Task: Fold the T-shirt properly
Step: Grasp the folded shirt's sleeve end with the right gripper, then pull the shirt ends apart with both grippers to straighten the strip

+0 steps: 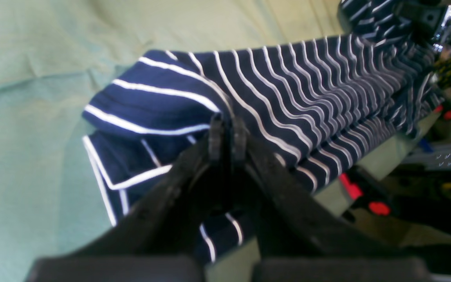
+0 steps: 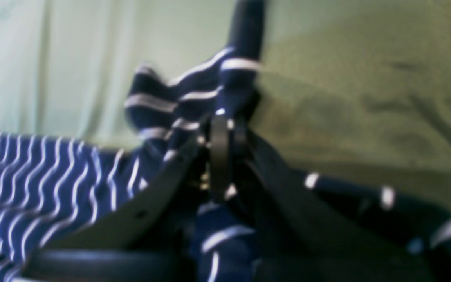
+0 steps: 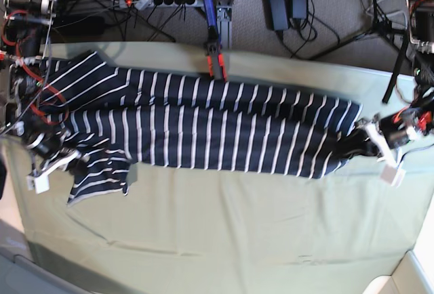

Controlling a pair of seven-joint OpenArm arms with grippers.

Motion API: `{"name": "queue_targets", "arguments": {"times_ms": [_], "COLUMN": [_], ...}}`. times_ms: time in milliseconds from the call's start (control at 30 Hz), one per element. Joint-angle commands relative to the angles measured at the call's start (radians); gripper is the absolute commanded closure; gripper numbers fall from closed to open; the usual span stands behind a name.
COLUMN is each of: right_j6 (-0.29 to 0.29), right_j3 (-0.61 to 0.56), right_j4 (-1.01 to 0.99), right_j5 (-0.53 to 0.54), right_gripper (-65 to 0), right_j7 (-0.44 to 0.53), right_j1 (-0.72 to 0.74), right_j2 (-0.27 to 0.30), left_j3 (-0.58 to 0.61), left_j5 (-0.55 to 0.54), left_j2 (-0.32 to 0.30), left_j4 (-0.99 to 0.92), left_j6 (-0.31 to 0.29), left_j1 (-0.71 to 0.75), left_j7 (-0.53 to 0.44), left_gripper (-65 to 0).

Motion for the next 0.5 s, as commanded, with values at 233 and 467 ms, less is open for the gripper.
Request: {"name": "queue_targets", "arguments": {"times_ms": [233, 467], "right_j6": [0.078, 0.078], "right_j3": [0.138, 0.247], "right_j4": [0.294, 0.422], "right_j5": [0.023, 0.091], "right_gripper": [0.0, 0.0], "right_j7": [0.008, -0.027], "right_j1": [-0.193, -0.351], "right_j2": [0.034, 0.033], "left_j3": [-0.008, -0.008], "left_j5": [-0.020, -0.018], "left_j2": [-0.017, -0.017], "left_j4": [0.014, 0.014], "left_j6": [-0.027, -0.027], "left_j1": [0.055, 0.068], "left_j7": [-0.010, -0.010], "left_gripper": [0.0, 0.0]}}
